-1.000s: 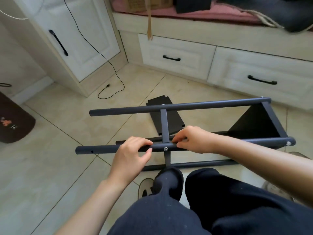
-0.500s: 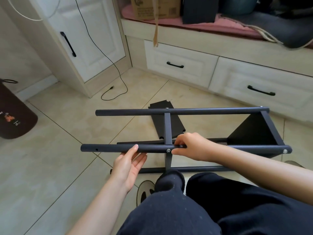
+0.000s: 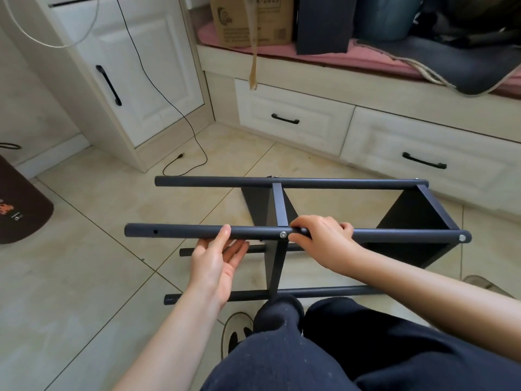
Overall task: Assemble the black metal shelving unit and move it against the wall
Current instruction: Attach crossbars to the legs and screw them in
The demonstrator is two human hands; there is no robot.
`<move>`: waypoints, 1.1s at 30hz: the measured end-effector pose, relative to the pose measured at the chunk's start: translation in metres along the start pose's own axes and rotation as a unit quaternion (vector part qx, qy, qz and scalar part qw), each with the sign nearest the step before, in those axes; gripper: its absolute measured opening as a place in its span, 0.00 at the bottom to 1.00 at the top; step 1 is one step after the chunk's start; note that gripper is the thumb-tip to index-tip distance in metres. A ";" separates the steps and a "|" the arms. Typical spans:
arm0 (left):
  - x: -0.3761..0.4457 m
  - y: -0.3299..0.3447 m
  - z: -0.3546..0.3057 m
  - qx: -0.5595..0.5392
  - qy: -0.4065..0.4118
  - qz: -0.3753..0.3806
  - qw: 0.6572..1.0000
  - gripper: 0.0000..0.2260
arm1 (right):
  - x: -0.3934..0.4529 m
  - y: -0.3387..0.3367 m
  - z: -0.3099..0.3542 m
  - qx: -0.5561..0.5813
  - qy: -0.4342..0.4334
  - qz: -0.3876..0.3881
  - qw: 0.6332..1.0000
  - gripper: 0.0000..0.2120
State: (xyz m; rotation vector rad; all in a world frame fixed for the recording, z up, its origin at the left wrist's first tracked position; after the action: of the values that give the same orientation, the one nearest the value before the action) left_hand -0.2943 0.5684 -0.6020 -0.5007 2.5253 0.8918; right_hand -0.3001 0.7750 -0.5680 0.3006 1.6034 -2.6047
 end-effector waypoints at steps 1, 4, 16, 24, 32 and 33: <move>-0.001 0.006 -0.003 0.002 0.013 0.006 1.000 0.14 | -0.001 -0.005 0.002 0.002 0.007 0.000 1.000 0.10; -0.007 0.026 -0.013 0.022 0.048 0.031 0.998 0.16 | -0.005 -0.021 0.006 0.011 0.005 -0.006 1.000 0.09; -0.059 0.136 -0.053 0.118 0.193 0.184 0.957 0.05 | -0.020 -0.101 -0.025 0.158 -0.050 -0.062 0.984 0.11; -0.094 0.214 -0.025 0.218 0.245 0.269 0.906 0.14 | -0.047 -0.134 -0.087 0.334 -0.034 -0.062 0.940 0.10; -0.124 0.264 0.012 0.302 0.290 0.287 0.862 0.06 | -0.059 -0.132 -0.142 0.460 -0.002 -0.080 0.884 0.14; -0.127 0.268 0.015 0.311 0.294 0.289 0.856 0.06 | -0.059 -0.130 -0.147 0.468 0.001 -0.083 0.880 0.14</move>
State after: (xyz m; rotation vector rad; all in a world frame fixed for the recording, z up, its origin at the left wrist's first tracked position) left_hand -0.3052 0.7985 -0.4152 0.2675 3.3836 -0.0020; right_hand -0.2438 0.9622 -0.5062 0.1990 0.2334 -3.3005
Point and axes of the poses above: each hand's wrist, its own x-axis towards the middle knuckle, its own y-axis out of the palm, z = x × y, the point moved 2 cm from there along x, towards the middle knuckle, and after that the axes turned 2 degrees about y, right-handed, at the moved point
